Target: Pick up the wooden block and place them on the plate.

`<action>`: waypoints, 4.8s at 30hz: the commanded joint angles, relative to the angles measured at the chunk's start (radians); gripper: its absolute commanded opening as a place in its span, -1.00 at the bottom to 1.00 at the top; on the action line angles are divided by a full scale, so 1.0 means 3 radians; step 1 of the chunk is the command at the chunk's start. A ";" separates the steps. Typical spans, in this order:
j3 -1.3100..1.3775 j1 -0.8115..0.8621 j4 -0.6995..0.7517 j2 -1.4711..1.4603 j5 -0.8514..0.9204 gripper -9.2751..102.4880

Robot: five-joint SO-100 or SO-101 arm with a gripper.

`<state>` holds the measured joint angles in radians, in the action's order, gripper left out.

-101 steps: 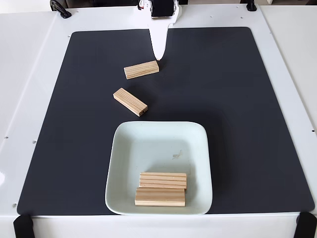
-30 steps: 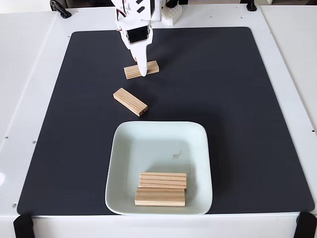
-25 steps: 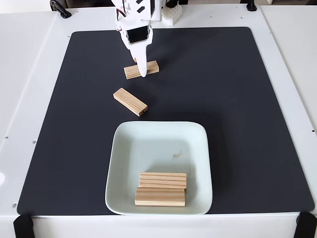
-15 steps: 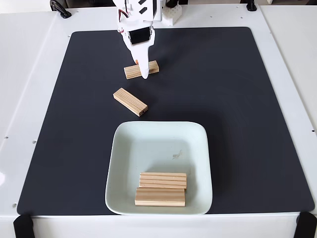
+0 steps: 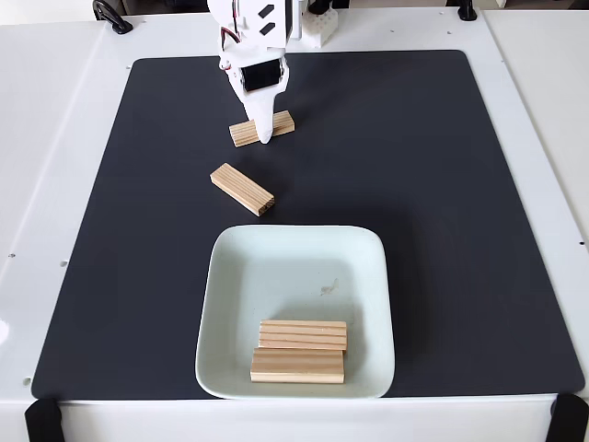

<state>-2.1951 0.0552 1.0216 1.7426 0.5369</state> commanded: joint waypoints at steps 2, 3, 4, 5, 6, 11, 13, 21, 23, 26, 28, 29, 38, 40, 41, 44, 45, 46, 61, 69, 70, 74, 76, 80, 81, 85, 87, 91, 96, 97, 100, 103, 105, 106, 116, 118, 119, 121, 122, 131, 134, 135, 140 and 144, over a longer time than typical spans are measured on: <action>0.0077 0.0010 -0.0020 0.0031 -0.0010 -0.84; 0.0072 0.0010 -0.0020 0.0051 -0.0010 -0.84; 0.0082 0.0010 -0.0005 0.0066 -0.0010 -0.84; 0.0092 0.0010 0.0015 0.0102 -0.0010 -0.84; 0.0102 0.0010 0.0020 0.0194 -0.0010 -0.84; -0.0061 -0.0015 0.0031 0.1018 -0.0010 -0.84; -0.0205 -0.0097 0.0031 0.1355 -0.0046 -0.84; 0.0010 -0.0573 -0.0015 0.1871 -0.1120 -0.84; 0.0358 -0.0670 -0.0015 0.1621 -0.1406 -0.84; 0.1033 -0.0823 0.0000 0.1043 -0.1795 -0.84; 0.1554 -0.0905 0.0015 0.0598 -0.1984 -0.84; 0.1815 -0.0920 0.0020 0.0363 -0.2056 -0.84; 0.3702 -0.0823 -0.0015 -0.1457 -0.2153 -0.84; 0.4014 -0.0787 -0.0015 -0.1759 -0.2153 -0.84; 0.4157 -0.0772 -0.0015 -0.1902 -0.2153 -0.84; 0.4535 -0.0747 -0.0015 -0.2260 -0.2117 -0.84; 0.4648 -0.0747 -0.0010 -0.2362 -0.2112 -0.84; 0.4760 -0.0731 -0.0010 -0.2465 -0.2112 -0.84; 0.5441 -0.0716 0.0020 -0.3053 -0.2107 -0.84; 0.5425 -0.0711 0.0020 -0.3048 -0.2107 -0.57; 0.5425 -0.0706 0.0020 -0.3048 -0.2107 -0.46; 0.5441 -0.0690 0.0020 -0.3048 -0.2107 -0.14; 0.5456 -0.0690 0.0020 -0.3048 -0.2107 -0.13; 0.5471 -0.0695 0.0020 -0.3042 -0.2107 -0.17; 0.5471 -0.0701 0.0026 -0.3037 -0.2107 -0.17; 0.5389 -0.0716 0.0031 -0.2874 -0.2107 -0.17; 0.5241 -0.0721 0.0031 -0.2730 -0.2107 -0.17; 0.4709 -0.0736 0.0031 -0.2301 -0.2102 -0.18; 0.3789 -0.0736 0.0031 -0.1554 -0.2102 -0.49; 0.3600 -0.0736 0.0031 -0.1401 -0.2102 -0.58; 0.3078 -0.0716 0.0031 -0.0972 -0.2102 -0.80; 0.2546 -0.0670 0.0015 -0.0593 -0.2107 -0.84; 0.2199 -0.0619 -0.0010 -0.0343 -0.2112 -0.84; 0.2040 -0.0573 -0.0015 -0.0230 -0.2117 -0.84; 0.1079 -0.0373 -0.0015 0.0322 -0.2158 -0.84; 0.1104 -0.0281 -0.0015 0.0317 -0.2234 -0.84; 0.1150 -0.0235 -0.0015 0.0307 -0.2378 -0.84; 0.1258 -0.0159 -0.0005 0.0291 -0.2644 -0.85; 0.1324 -0.0118 0.0010 0.0261 -0.2730 -0.85; 0.1882 0.0046 0.0031 -0.0496 -0.3088 -0.85; 0.2025 0.0133 0.0031 -0.0772 -0.3094 -0.85; 0.2066 0.0143 0.0031 -0.0849 -0.3094 -0.85; 0.2148 0.0205 0.0031 -0.1079 -0.3094 -0.84; 0.2096 0.0189 0.0041 -0.1099 -0.3053 -0.76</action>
<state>-1.5953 0.1135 1.0232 1.4021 -0.3850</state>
